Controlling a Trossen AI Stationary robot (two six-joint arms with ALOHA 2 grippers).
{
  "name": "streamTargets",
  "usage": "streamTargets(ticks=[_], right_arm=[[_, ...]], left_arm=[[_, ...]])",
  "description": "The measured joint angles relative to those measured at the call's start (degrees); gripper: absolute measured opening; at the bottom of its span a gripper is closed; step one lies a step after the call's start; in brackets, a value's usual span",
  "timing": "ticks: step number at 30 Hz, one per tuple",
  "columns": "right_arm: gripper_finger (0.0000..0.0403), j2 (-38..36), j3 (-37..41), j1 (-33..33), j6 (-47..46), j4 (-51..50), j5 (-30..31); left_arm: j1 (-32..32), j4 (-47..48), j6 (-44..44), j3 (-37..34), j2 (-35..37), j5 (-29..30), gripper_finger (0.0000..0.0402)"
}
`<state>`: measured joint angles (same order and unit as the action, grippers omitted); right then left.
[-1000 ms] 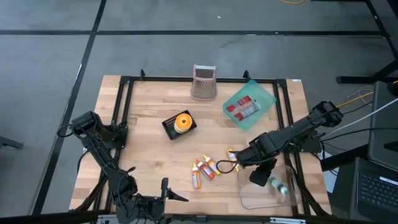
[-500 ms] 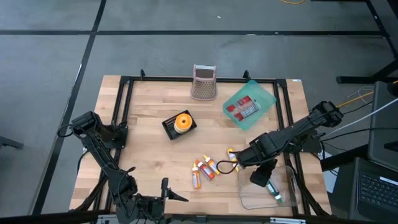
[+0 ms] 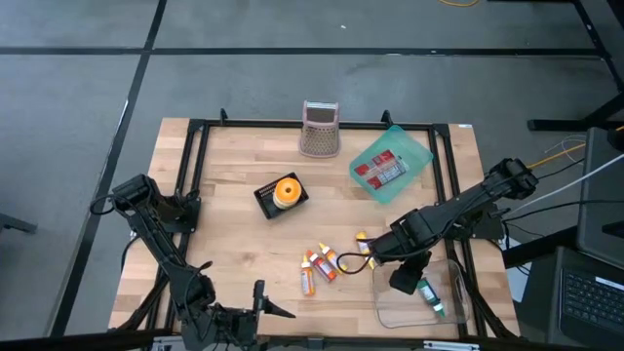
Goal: Pick & Place Food Item
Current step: Put the green food coloring bottle into the transparent bin
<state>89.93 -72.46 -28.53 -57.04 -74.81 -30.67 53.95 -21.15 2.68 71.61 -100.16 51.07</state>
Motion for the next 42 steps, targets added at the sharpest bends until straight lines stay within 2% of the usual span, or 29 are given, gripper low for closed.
streamTargets(ticks=[7,12,42], right_arm=[[0.0114,0.0,7.7,0.0,-0.6,6.2,-1.7],[0.0114,0.0,10.5,0.0,-0.6,9.1,-1.7],[0.0114,0.0,11.2,0.7,0.5,9.5,-1.7]], left_arm=[[0.0,0.0,0.0,0.0,0.0,0.0,0.0223],[0.0,0.0,0.0,0.0,0.0,0.0,0.0223],[0.0,0.0,-0.4,0.0,0.0,-1.3,0.0223]])
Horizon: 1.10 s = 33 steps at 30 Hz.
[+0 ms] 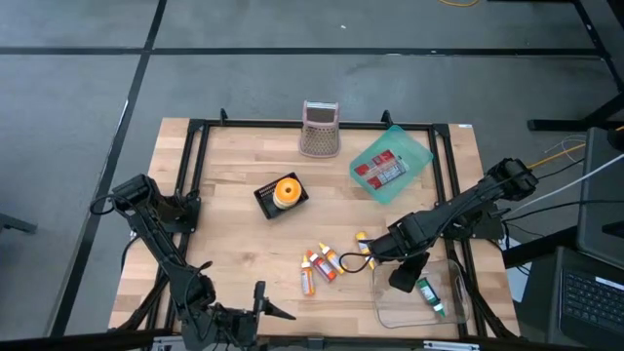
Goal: Pick & Place Food Item
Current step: Put the green food coloring bottle into the transparent bin, then put the left yellow food coloring bottle into the transparent bin
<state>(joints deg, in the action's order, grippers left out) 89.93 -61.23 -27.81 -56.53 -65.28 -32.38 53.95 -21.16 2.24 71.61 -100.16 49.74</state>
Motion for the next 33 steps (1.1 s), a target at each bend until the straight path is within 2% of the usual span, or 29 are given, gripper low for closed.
streamTargets(ticks=[10,21,23,28,33], right_arm=[[0.0114,3.7,0.0,0.0,2.5,0.1,-2.0],[0.0116,3.8,0.0,0.5,4.1,0.2,-1.2],[0.014,3.8,0.0,0.5,4.1,0.3,-0.7],[0.0234,3.8,0.0,0.4,3.3,0.4,0.4],[0.0273,3.8,-1.5,0.3,3.0,-0.4,-0.6]], left_arm=[[0.0,0.0,0.0,0.0,0.0,-0.2,0.0223],[0.0,0.1,0.0,0.0,0.0,-0.1,0.0223],[0.0,0.1,0.0,0.0,0.0,-0.2,0.0223],[0.0,0.1,0.0,0.0,0.0,-0.2,0.0223],[0.0,0.2,0.0,0.0,0.0,-0.2,0.0223]])
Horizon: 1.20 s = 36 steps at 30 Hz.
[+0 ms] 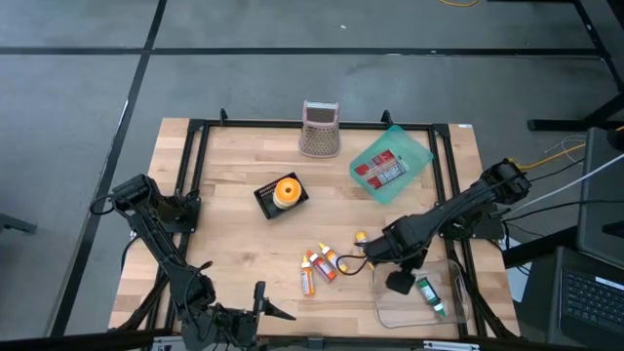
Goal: Pick & Place Food Item
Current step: Put the left yellow food coloring bottle into the transparent bin
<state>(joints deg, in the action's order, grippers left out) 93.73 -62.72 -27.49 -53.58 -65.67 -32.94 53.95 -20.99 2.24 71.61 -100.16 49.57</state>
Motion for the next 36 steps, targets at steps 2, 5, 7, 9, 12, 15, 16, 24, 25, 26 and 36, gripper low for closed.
streamTargets(ticks=[2,5,7,9,12,15,16,24,25,26,36], right_arm=[[0.0274,0.0,-1.8,0.0,0.0,-1.0,0.8],[0.0268,0.0,-5.8,0.0,0.0,-4.8,3.0],[0.0262,0.0,-9.3,0.0,0.0,-8.7,5.0],[0.0256,0.0,-13.7,-0.5,-0.2,-13.1,7.4],[0.0247,0.0,-21.0,-2.7,-3.1,-19.2,11.7],[0.024,-0.2,-27.6,-7.1,-10.2,-24.8,16.3],[0.0239,-0.5,-28.9,-9.0,-13.6,-24.3,17.7],[0.0237,-1.4,-28.2,-30.0,-49.1,-24.4,29.1],[0.0237,-1.2,-27.4,-32.0,-52.7,-24.5,28.9],[0.0237,-1.1,-26.5,-33.7,-56.0,-24.3,28.7],[0.0237,-1.0,-23.7,-37.0,-70.5,-14.9,35.9]], left_arm=[[0.0,0.0,0.0,0.0,0.0,0.0,0.0223],[0.0,0.0,0.0,0.0,0.0,-0.1,0.0223],[0.0,0.0,0.0,0.0,0.0,-0.1,0.0223],[0.0,0.0,0.0,0.0,0.0,-0.2,0.0223],[0.1,0.0,-0.4,0.0,0.0,-0.2,0.0223],[0.3,0.2,-0.2,0.0,0.0,-0.2,0.0223],[0.3,0.2,0.3,0.0,0.0,-0.2,0.0223],[0.3,-1.7,5.7,0.0,0.0,-3.7,0.0223],[0.2,-1.9,6.1,0.0,0.0,-4.3,0.0223],[0.2,-1.9,6.4,0.0,0.0,-4.7,0.0223],[-0.1,-1.6,8.0,0.0,0.2,-9.8,0.0223]])
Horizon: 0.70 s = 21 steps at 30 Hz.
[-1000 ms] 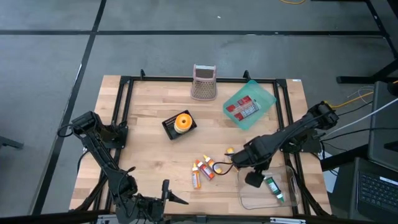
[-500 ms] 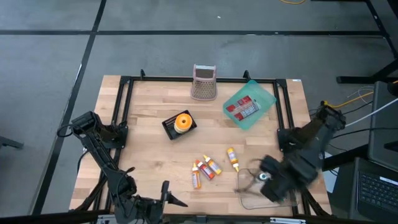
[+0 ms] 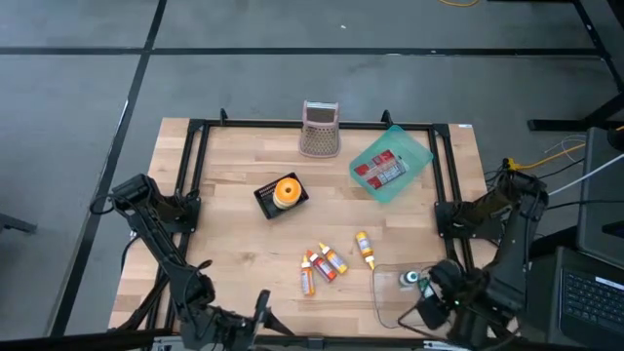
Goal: Pick & Place Food Item
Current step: Put the left yellow food coloring bottle into the transparent bin
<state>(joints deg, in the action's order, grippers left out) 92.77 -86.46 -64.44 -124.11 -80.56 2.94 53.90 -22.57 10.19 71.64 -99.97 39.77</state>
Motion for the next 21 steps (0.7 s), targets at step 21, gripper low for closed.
streamTargets(ticks=[21], right_arm=[[0.0233,14.0,0.0,1.3,-2.5,5.1,-8.0]], left_arm=[[3.9,0.5,-4.8,0.0,0.2,-5.0,0.0223]])
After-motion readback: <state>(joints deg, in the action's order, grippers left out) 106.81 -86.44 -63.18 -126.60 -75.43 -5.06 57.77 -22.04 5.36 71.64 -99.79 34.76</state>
